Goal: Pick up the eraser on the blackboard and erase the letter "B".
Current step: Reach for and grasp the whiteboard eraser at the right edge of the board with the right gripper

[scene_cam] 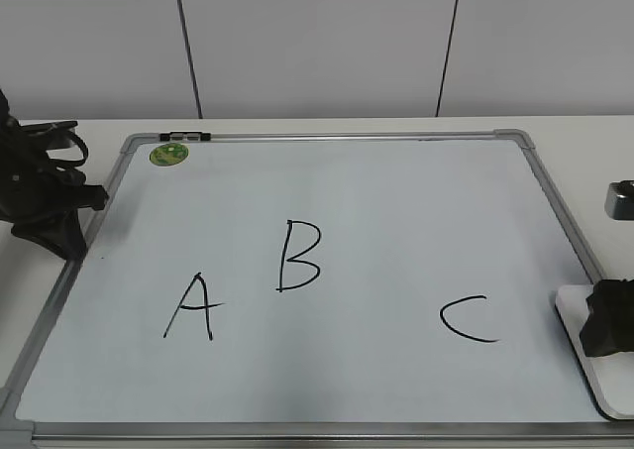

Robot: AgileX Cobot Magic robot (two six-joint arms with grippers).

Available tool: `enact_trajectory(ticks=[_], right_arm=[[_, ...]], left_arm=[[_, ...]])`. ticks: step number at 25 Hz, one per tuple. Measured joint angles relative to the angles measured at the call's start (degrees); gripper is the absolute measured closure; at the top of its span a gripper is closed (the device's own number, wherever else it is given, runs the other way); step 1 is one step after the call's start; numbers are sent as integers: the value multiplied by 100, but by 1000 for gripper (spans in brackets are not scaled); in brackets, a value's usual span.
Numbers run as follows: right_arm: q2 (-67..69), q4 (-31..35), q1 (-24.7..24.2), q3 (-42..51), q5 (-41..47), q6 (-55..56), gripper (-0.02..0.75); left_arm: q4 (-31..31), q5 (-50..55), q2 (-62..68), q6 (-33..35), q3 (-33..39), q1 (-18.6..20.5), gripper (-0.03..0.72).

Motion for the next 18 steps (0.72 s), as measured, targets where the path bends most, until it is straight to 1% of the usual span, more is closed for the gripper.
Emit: enact_trajectory(ticks=[5, 14, 18], right_arm=[[211, 35, 0, -21, -198, 0, 107], [508, 81, 0, -277, -218, -9, 108], [512, 88, 0, -286, -78, -9, 109]], left_arm=[[0, 4, 0, 0, 0, 0, 678], [0, 13, 0, 0, -9, 0, 678], [0, 13, 0, 0, -9, 0, 678]])
